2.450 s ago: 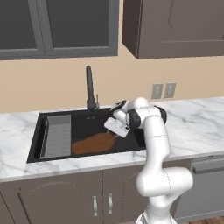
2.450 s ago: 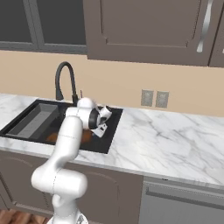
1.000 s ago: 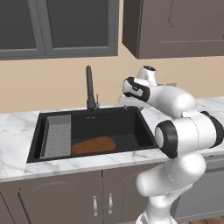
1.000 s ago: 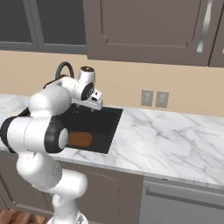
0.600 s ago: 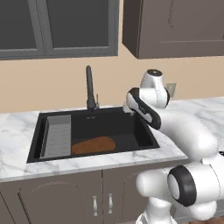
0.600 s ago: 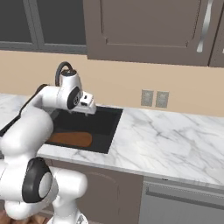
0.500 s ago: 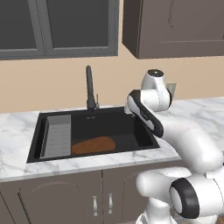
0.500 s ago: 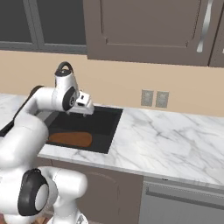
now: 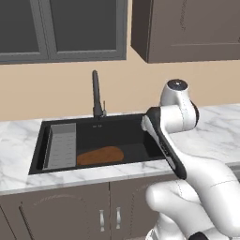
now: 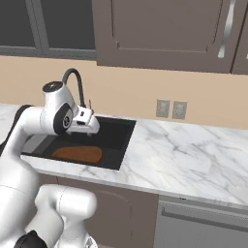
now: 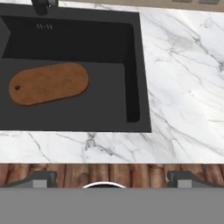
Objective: Move the cutting board and knife to the sink. Then move spray from the shelves to the counter.
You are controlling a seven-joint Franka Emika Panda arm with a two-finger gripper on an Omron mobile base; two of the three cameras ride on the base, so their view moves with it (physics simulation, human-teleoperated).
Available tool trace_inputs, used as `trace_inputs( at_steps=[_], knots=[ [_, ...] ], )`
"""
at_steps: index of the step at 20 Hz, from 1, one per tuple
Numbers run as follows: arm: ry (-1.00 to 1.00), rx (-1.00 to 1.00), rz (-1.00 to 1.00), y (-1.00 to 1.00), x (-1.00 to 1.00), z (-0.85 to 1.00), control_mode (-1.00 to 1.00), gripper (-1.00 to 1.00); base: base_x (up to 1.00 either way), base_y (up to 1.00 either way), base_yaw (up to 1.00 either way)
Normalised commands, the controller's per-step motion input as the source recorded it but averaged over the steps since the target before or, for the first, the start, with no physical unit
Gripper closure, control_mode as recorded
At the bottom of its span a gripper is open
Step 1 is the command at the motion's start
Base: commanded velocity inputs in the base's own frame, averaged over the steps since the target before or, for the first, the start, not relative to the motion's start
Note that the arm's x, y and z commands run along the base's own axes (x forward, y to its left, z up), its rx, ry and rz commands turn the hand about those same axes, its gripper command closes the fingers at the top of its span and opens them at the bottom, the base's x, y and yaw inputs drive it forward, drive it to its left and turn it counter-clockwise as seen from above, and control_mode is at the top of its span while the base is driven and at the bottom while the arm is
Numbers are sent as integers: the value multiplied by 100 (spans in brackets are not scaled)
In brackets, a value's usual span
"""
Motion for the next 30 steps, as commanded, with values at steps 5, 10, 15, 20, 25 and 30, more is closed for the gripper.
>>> trace_inputs(
  at_steps=[5, 10, 15, 20, 25, 30],
  knots=[
    [0, 0, 0, -2, -17, -6, -100, -100, 0, 0, 0],
    [0, 0, 0, -15, -100, 0, -100, -100, 0, 0, 0],
    [0, 0, 0, 0, -40, 0, 100, -100, -60, 0, 2],
    [0, 0, 0, 0, 0, 0, 100, -100, -100, 6, 17],
    [0, 0, 0, 0, 0, 0, 100, -100, -94, 22, 64],
    [0, 0, 0, 0, 0, 0, 100, -100, -66, 10, 87]
  ],
)
